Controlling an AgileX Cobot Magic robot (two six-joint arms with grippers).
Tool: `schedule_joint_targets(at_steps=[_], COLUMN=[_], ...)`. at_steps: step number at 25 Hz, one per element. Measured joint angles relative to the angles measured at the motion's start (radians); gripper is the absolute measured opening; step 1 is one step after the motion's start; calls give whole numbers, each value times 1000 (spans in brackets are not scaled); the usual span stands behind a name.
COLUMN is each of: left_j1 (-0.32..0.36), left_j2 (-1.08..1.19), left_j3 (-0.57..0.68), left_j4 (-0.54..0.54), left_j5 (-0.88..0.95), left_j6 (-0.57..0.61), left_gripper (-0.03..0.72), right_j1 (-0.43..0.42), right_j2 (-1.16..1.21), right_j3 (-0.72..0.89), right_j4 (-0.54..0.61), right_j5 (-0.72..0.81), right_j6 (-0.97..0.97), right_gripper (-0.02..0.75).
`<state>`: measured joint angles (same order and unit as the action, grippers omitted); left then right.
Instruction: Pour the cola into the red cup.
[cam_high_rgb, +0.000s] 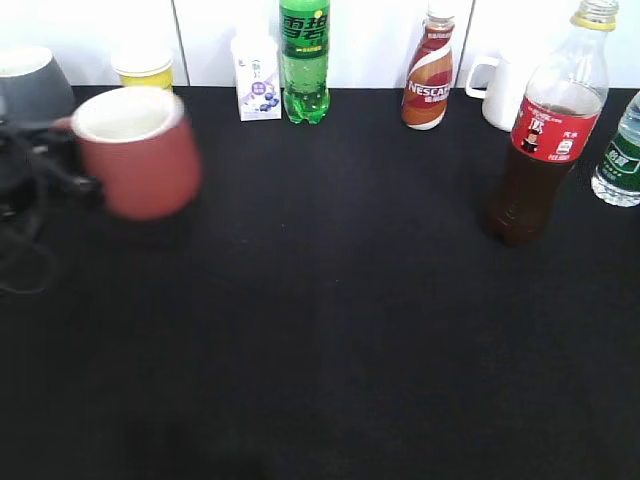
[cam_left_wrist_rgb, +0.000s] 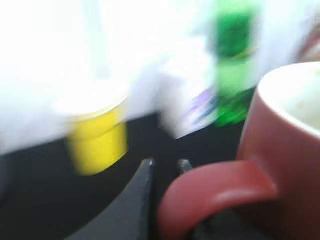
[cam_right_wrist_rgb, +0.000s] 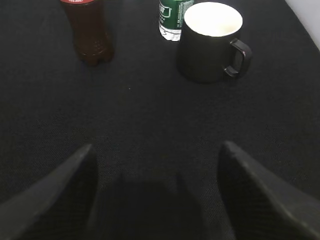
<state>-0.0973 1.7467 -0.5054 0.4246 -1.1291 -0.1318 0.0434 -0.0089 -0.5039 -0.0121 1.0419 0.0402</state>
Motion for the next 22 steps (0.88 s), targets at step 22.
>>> schedule_joint_targets(at_steps=[22], left_j1=[-222], left_j2=[-3], left_j3=[0], left_j4=[3], left_j5=[58], left_j6=[-9], left_gripper=[83], right_j1=[0], right_j2=[1103], right_j3=[260], right_j4=[-328], right_j5=[-1747], right_j6=[258], right_gripper=[568])
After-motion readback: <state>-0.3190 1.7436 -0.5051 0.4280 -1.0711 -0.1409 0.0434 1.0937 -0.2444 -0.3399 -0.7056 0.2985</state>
